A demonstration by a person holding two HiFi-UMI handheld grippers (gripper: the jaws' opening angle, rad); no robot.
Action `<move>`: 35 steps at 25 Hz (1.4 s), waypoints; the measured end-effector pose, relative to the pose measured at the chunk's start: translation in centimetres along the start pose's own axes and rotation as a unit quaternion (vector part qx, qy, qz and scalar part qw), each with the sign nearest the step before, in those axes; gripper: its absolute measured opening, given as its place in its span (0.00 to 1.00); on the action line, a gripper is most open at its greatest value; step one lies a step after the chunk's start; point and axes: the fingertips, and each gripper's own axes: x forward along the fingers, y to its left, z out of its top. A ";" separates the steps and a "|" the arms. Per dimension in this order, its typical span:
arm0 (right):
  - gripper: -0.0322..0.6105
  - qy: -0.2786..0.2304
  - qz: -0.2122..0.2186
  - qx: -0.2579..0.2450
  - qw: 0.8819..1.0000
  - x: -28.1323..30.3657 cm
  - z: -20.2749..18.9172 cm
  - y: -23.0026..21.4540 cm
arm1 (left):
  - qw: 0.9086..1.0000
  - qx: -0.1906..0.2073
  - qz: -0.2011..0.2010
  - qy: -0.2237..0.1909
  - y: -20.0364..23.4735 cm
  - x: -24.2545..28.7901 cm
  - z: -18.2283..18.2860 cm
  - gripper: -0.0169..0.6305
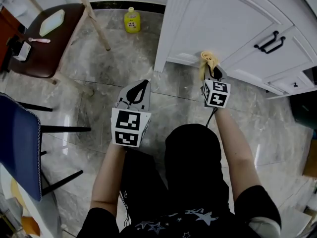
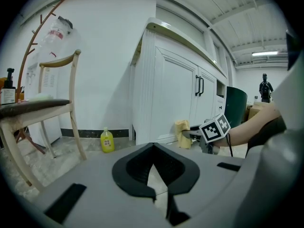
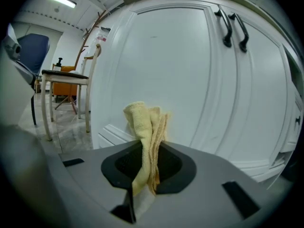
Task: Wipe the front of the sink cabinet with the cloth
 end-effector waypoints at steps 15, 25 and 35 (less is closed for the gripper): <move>0.15 -0.035 0.021 -0.022 0.999 -5.5 -1.7 -11.9 | 0.997 0.030 0.052 0.056 -9.4 -0.1 0.8 0.05; 0.15 -0.035 0.143 -0.086 0.985 -9.8 5.3 -5.5 | 0.994 0.076 0.068 0.024 -10.4 -3.9 5.9 0.05; 0.15 0.069 0.248 -0.083 0.963 -16.9 11.6 5.8 | 0.977 -0.035 0.188 0.095 -7.0 -20.8 4.0 0.05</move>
